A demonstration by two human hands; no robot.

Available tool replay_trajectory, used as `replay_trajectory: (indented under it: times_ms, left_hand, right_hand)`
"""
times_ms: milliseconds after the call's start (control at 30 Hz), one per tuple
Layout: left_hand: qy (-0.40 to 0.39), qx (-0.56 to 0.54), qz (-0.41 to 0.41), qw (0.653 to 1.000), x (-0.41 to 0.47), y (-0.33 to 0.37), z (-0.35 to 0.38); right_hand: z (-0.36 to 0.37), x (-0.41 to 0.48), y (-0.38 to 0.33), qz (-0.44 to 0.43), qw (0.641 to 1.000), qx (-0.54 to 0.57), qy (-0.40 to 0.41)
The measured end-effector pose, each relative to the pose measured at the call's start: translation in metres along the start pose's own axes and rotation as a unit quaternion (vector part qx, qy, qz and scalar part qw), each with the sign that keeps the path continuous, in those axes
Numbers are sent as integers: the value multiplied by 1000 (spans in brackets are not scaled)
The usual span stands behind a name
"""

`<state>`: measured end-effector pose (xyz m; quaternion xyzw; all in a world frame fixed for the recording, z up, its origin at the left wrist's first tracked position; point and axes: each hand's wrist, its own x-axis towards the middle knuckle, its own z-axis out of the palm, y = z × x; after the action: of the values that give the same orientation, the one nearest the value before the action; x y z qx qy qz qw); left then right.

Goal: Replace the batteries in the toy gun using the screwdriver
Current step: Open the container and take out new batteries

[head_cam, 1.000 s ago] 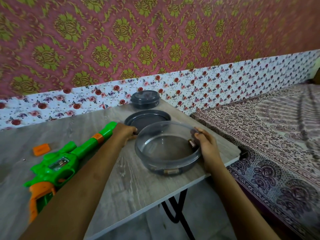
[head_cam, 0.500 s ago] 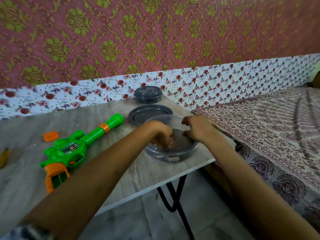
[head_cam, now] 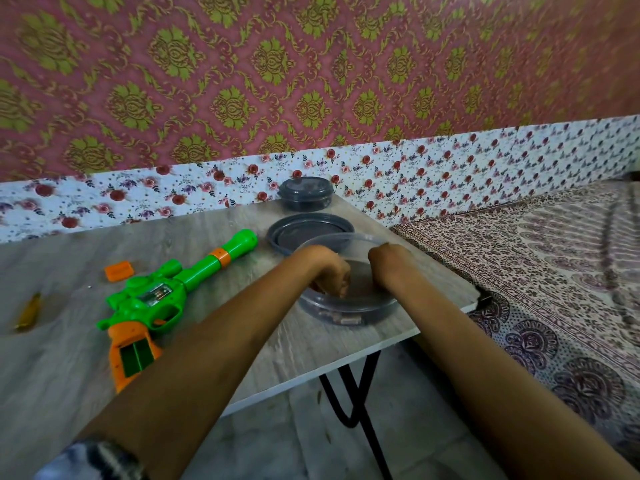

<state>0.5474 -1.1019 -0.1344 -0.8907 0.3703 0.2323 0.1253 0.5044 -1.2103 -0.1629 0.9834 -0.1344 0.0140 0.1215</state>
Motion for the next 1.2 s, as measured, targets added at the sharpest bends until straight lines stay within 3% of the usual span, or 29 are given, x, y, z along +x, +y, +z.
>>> replay_trajectory:
  times_ms: [200,433,633,867,1200]
  left_hand:
    - [6,-17,1,1000,-1,-2,2]
    - [70,-72,26,995,-4,-15,7]
    - [144,-224,3,964,-8,-37,6]
    - [170,-224,-4,960,-9,-37,10]
    - [206,-237,-15,949,-7,-39,14]
  right_hand:
    - [0,3,-2,-23,997,58,-37]
    - [-19,-8,4,-84,971,208,-86]
    - [-30,-14,-7,-159,954,178,-182]
    - [-28,-15,-19,-154,959,129,-202]
    - [-25,-13,-20,-178,953,158,-187]
